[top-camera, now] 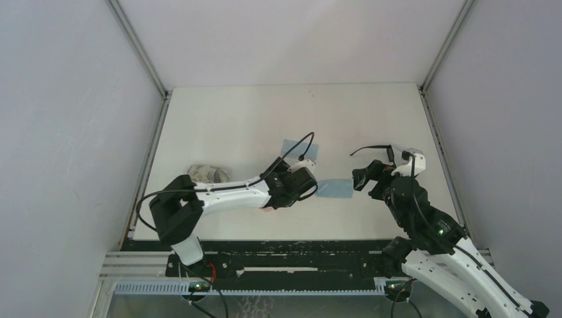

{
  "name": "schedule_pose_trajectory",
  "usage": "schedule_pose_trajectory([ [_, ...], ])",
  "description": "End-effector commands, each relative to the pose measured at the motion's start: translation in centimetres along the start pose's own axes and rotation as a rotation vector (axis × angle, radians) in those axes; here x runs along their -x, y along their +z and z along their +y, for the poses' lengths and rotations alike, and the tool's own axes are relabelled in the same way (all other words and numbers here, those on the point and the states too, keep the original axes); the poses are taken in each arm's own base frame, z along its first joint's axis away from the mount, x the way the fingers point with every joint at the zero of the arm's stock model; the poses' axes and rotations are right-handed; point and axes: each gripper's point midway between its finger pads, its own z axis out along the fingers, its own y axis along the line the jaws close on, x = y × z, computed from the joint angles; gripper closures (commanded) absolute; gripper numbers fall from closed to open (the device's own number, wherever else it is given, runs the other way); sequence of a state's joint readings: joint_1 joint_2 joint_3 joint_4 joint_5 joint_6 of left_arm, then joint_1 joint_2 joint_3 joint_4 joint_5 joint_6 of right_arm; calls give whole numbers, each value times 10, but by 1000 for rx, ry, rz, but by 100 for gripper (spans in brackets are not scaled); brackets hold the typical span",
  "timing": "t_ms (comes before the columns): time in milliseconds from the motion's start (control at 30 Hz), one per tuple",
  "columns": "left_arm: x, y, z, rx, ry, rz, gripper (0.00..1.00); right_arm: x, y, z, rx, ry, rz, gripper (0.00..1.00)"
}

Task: Organize the sunglasses
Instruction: Place the sunglasses case at the center of the board, then adjust the sunglasses case at the center of the board.

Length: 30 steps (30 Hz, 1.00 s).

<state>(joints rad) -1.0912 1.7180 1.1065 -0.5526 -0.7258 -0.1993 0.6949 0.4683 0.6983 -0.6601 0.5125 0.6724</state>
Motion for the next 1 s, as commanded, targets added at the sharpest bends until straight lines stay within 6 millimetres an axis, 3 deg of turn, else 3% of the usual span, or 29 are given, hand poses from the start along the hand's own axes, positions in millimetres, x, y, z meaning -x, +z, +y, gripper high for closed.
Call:
schedule_pose_trajectory([
  [0, 41, -40, -2, -182, -167, -194, 4, 1, 1, -4, -25, 48, -12, 5],
  [133, 60, -76, -7, -381, -249, -348, 2, -1, 2, -7, -48, 88, -14, 5],
  [200, 67, -92, 4, -432, -312, -412, 2, -4, 5, -5, -48, 109, -3, 4],
  [300, 69, -98, 29, -468, -434, -456, 3, -14, 13, 6, -31, 135, 45, 3],
  [433, 53, -85, 73, -418, -621, -449, 6, -38, 30, 33, 9, 162, 149, 5],
  [633, 19, -81, 115, -319, -784, -422, 7, -79, 47, 82, 71, 155, 255, 10],
  [800, -1, -96, 139, -248, -867, -392, 7, -110, 56, 111, 63, 163, 305, 11],
  [967, -8, -121, 162, -200, -880, -428, 6, -137, 61, 135, 27, 182, 338, 9],
])
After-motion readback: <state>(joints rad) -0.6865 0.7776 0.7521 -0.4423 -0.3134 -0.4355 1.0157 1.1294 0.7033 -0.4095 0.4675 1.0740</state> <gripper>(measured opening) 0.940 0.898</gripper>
